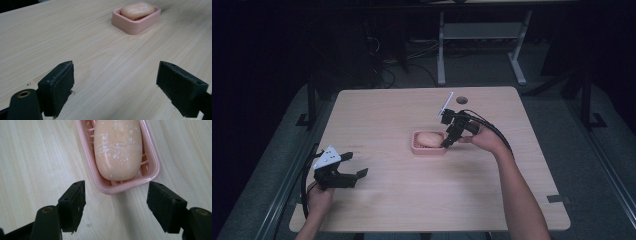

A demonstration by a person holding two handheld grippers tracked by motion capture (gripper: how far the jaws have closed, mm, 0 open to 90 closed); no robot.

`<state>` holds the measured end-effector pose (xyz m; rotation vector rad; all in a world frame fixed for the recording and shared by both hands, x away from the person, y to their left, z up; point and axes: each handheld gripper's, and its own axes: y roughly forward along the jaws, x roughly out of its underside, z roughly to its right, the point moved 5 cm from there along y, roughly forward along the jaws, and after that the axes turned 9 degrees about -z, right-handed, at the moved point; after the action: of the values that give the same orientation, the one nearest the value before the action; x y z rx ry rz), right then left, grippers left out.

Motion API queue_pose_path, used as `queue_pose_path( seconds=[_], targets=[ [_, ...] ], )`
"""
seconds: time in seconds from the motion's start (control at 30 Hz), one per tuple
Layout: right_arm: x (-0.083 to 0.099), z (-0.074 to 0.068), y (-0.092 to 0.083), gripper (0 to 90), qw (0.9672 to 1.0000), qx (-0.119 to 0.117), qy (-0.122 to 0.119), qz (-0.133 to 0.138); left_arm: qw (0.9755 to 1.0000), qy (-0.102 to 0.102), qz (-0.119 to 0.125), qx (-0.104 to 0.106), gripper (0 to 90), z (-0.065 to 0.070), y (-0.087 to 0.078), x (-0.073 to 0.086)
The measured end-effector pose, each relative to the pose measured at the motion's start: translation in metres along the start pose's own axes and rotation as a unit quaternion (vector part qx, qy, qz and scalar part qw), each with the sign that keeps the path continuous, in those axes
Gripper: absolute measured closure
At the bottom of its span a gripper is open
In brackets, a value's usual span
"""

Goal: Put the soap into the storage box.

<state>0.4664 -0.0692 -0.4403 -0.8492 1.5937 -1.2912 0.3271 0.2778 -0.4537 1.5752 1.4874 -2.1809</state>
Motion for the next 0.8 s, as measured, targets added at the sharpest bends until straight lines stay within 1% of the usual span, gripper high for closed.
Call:
queue_pose_path(
  seconds=[0.13, 0.23, 0.37, 0.57, 0.63, 0.8],
  targets=[
    [0.006, -0.001, -0.001, 30.8, 1.0000, -0.002, 0.008, -0.003, 1.0000, -0.001, 0.000, 0.001, 14.3, 0.000, 0.000, 0.000],
    [0.008, -0.002, -0.002, 30.8, 1.0000, 0.002, 0.004, -0.002, 1.0000, -0.002, 0.000, 0.001, 14.3, 0.000, 0.000, 0.000],
    [0.011, -0.004, -0.004, 30.8, 1.0000, 0.001, 0.005, 0.002, 1.0000, -0.002, 0.000, 0.001, 14.3, 0.000, 0.000, 0.000],
    [0.019, -0.006, -0.003, 30.7, 0.9999, -0.001, 0.011, 0.007, 1.0000, -0.002, -0.001, 0.002, 14.3, 0.000, 0.001, 0.000],
    [0.021, -0.006, -0.002, 30.4, 0.9999, -0.003, 0.012, 0.005, 1.0000, -0.002, 0.000, 0.001, 14.3, 0.000, 0.001, 0.000],
    [0.024, -0.008, -0.005, 29.9, 0.9999, 0.001, 0.010, 0.002, 1.0000, -0.002, -0.001, 0.001, 14.3, 0.000, 0.001, 0.000]
  ],
)
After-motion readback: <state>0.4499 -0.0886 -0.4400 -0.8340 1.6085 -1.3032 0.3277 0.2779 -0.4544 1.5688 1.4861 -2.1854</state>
